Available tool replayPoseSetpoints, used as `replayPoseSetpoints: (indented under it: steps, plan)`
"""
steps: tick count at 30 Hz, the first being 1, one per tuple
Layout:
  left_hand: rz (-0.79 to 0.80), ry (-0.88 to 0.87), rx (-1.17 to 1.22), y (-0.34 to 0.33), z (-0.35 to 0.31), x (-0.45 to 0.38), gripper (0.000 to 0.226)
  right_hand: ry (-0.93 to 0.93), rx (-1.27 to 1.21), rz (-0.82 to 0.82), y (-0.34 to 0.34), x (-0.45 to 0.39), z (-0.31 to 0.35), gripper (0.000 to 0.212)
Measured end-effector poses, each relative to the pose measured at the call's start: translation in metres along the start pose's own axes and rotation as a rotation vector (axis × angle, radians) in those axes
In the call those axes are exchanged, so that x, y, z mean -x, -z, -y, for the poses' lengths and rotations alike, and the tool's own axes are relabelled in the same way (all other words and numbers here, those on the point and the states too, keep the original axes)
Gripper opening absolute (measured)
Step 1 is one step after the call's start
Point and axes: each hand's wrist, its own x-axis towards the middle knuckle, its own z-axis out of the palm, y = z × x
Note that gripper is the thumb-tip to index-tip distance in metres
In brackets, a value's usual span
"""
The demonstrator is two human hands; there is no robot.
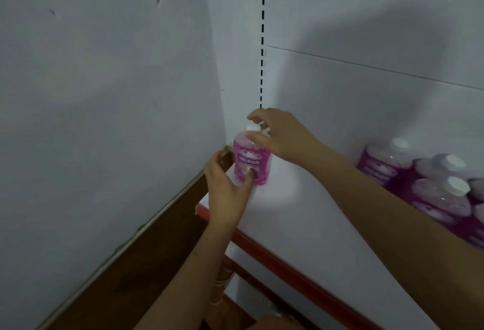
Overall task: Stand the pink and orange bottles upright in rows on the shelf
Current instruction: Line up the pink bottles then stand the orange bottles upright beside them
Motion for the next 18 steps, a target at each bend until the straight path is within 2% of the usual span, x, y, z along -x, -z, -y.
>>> replayPoseSetpoints:
  steps: [2,4,7,11,18]
  plan:
    - [0.164,0.059,-0.02,-0.008,0.018,-0.006,0.094,0.005,0.044,0.016,-0.009,-0.002,-0.001,0.035]
    - [0.243,0.06,-0.073,-0.015,0.03,-0.012,0.099,0.008,0.066,-0.014,-0.012,-0.001,-0.004,0.028]
    - [0.237,-0.028,-0.156,-0.024,0.034,-0.014,0.089,0.014,0.082,-0.025,-0.008,0.007,-0.006,0.022]
    - [0.235,-0.057,-0.109,-0.036,0.022,-0.01,0.077,0.017,0.057,-0.05,0.004,0.031,-0.015,0.017]
    - [0.504,-0.128,-0.015,-0.071,-0.008,0.008,0.062,-0.087,0.095,-0.077,0.047,0.083,-0.046,0.02]
